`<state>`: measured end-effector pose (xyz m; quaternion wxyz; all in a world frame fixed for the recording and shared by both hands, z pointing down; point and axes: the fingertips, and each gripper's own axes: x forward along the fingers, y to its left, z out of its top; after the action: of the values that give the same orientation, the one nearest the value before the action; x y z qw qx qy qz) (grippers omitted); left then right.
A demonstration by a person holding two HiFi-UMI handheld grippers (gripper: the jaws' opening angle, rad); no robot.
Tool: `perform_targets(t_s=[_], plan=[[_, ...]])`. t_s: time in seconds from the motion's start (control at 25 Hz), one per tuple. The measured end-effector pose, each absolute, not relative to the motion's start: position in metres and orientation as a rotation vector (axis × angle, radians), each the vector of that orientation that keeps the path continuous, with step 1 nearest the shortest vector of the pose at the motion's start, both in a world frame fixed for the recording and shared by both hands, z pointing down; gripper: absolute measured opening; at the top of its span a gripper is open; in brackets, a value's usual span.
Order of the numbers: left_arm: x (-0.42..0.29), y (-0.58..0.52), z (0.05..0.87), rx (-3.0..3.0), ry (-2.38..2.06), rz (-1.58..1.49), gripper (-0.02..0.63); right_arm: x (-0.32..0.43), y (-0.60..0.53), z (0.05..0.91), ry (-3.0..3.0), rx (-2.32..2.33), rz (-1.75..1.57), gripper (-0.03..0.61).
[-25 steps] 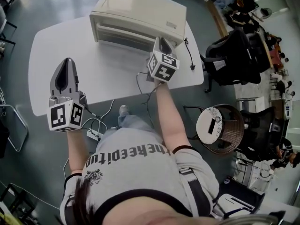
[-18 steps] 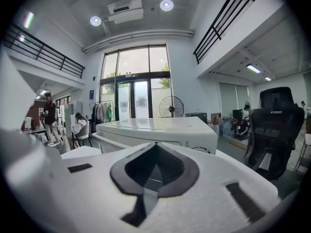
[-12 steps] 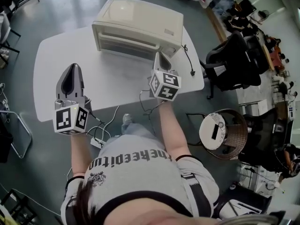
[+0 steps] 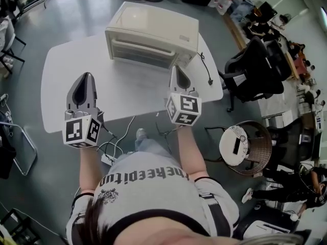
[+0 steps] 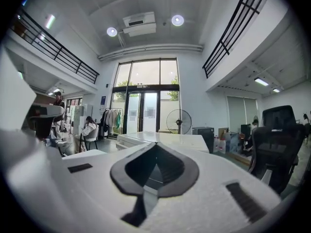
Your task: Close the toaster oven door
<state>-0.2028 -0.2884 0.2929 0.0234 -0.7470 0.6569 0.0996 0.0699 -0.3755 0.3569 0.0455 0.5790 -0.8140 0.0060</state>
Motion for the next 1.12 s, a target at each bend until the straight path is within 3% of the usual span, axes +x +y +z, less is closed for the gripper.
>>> perform_targets(t_s=[1.12], plan=[[-0.203,-0.221,0.273,-2.346,1.940,0.343,0.015,0.076,-0.249,0.304,-2.550,1.819,-0.158,0.003]])
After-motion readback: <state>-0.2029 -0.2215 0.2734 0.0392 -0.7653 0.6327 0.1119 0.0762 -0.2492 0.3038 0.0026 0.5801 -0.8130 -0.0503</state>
